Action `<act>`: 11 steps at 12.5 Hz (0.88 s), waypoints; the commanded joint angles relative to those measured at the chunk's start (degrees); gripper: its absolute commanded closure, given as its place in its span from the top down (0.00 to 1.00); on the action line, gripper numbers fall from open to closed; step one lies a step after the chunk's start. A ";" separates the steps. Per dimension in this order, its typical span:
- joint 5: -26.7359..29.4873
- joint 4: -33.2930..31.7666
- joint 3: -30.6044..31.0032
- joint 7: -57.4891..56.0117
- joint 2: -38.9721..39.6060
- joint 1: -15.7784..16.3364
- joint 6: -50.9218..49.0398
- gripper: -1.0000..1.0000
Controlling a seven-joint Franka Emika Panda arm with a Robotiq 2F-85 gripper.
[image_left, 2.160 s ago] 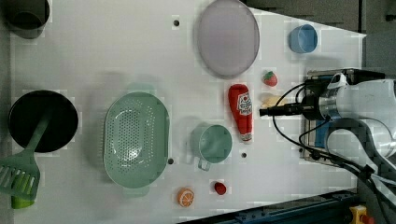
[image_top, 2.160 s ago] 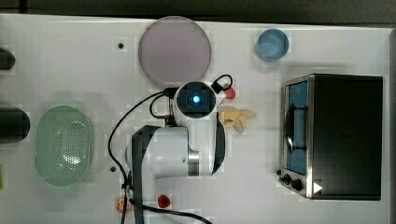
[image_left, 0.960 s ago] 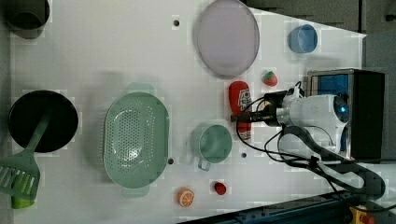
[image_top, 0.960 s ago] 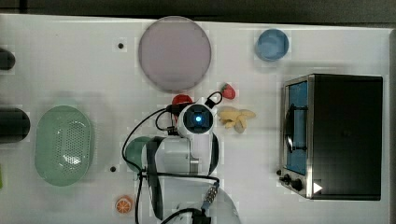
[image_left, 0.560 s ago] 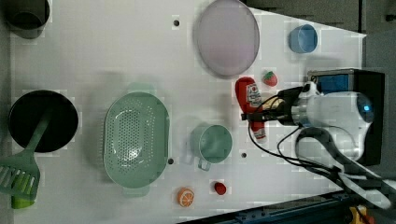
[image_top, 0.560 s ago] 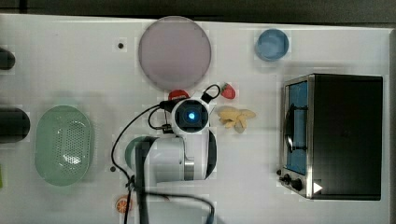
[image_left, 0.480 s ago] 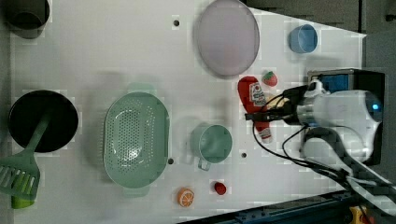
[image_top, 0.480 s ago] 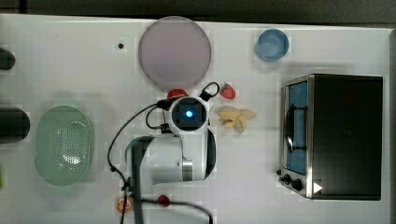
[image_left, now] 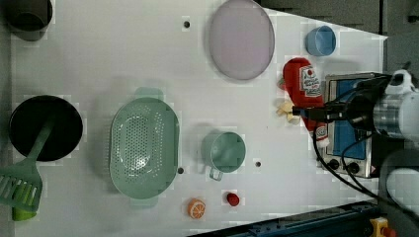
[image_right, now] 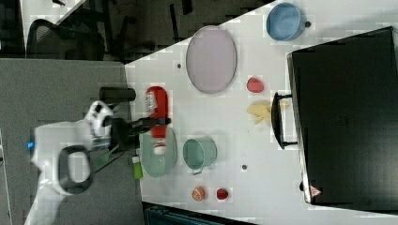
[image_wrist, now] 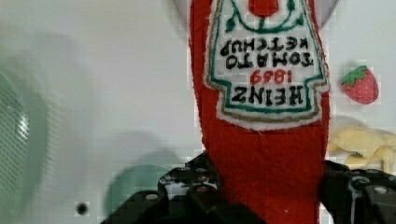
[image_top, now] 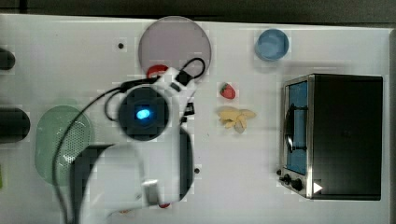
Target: Pick Ketchup from the table and place it in strainer.
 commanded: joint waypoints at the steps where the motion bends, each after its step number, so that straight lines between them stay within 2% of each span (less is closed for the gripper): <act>1: -0.24 0.19 5.86 15.67 0.98 3.11 -2.34 0.63; 7: -0.13 0.68 18.50 39.69 3.46 4.93 -1.32 0.63; 11: -0.22 0.76 24.51 50.87 10.16 5.40 10.31 0.63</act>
